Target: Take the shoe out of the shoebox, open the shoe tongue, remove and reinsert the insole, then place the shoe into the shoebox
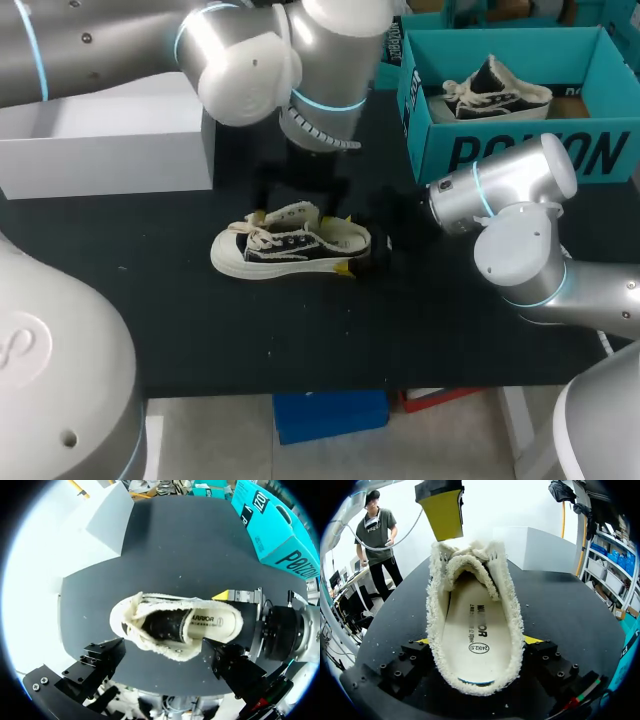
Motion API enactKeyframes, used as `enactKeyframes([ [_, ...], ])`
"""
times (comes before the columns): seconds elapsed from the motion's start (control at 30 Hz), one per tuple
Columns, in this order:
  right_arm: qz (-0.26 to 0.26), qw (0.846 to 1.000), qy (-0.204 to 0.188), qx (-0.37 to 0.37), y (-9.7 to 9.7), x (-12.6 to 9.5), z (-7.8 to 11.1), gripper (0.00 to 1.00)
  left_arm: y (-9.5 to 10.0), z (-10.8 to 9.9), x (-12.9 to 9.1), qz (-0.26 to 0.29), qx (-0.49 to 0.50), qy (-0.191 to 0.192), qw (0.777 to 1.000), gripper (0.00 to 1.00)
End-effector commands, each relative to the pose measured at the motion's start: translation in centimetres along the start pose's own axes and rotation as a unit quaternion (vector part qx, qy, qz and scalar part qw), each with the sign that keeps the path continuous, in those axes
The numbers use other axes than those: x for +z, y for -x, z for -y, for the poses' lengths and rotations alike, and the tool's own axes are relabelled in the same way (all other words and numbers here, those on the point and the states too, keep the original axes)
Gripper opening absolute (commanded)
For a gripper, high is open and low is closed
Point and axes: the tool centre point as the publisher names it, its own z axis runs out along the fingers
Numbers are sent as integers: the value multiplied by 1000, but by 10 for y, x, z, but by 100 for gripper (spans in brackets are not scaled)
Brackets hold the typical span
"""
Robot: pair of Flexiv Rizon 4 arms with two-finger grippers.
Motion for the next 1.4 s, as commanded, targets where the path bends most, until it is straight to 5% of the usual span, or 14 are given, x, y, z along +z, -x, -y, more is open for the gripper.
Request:
enactKeyframes([
  [0.03, 0, 1000, -2, 1, 1, 1, -1, 0, -11, 6, 8, 46, 0, 0, 999, 100],
  [0.77, 0, 1000, -2, 1, 1, 1, -1, 0, -15, 12, 40, 92, 8, 14, 996, 98],
  [0.8, 0, 1000, -2, 1, 1, 1, -1, 0, -15, 12, 41, 95, 10, 13, 995, 88],
  [0.87, 0, 1000, -2, 1, 1, 1, -1, 0, -15, 12, 42, 103, 19, 17, 994, 46],
  [0.97, 0, 1000, -2, 1, 1, 1, -1, 0, -13, 11, 46, 112, 20, 21, 993, 0],
  [1.4, 0, 1000, -2, 1, 1, 1, -1, 0, -10, 12, 48, 123, 26, 26, 992, 0],
])
